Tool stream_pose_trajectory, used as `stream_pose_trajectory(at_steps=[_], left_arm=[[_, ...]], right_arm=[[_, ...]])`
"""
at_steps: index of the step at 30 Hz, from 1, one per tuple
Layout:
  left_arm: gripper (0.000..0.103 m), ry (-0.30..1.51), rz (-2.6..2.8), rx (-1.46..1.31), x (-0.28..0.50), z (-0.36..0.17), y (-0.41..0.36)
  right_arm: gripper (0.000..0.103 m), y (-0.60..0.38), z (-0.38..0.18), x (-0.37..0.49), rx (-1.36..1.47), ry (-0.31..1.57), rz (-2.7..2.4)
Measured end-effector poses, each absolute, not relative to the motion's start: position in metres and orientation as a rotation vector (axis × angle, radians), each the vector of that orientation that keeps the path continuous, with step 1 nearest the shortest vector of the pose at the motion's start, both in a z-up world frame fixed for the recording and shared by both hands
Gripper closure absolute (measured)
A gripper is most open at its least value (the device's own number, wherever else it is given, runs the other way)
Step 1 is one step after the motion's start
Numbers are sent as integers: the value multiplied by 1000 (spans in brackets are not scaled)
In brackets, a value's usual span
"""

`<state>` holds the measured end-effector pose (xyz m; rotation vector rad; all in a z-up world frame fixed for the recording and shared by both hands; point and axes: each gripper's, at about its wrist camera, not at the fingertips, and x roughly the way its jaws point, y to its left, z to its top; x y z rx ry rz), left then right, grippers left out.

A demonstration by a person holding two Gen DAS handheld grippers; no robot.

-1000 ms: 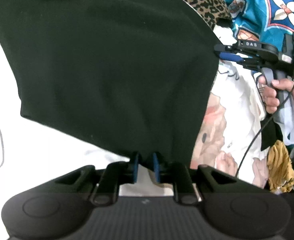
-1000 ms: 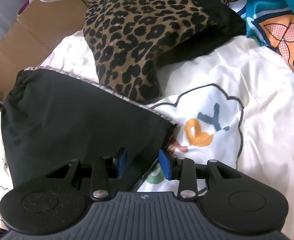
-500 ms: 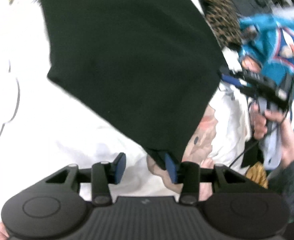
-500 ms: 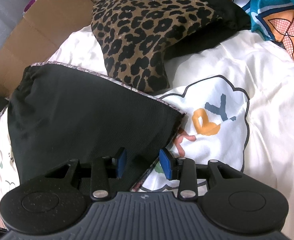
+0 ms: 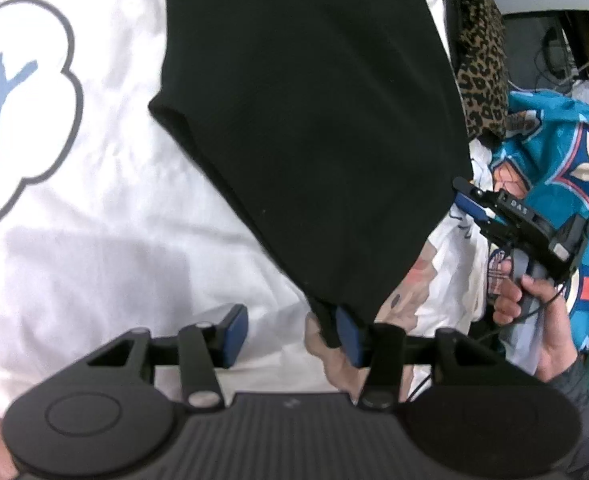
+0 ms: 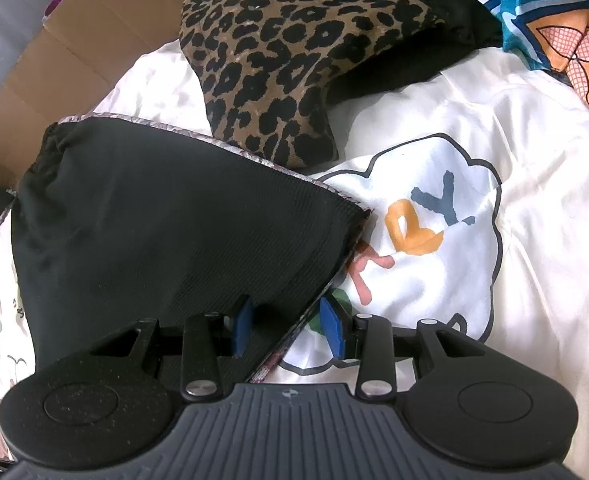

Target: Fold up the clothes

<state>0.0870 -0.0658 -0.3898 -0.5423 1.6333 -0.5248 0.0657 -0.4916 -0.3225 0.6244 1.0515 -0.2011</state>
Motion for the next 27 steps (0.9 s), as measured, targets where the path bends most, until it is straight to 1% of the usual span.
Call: stream_pose_trajectory(at_steps=[15,21,27], left_arm=[[48,1638,-515,-592,94,-405,-70],[48,1625,-579,-632,97,-397,-75],[48,1621,-630,-711,94,-390,-70]], right_arm=[[58,-494,-324,61,617,1053,-191],[57,-491,-324,65,601,1064,-204],[55,-483,-323,72,550,1081,-194]])
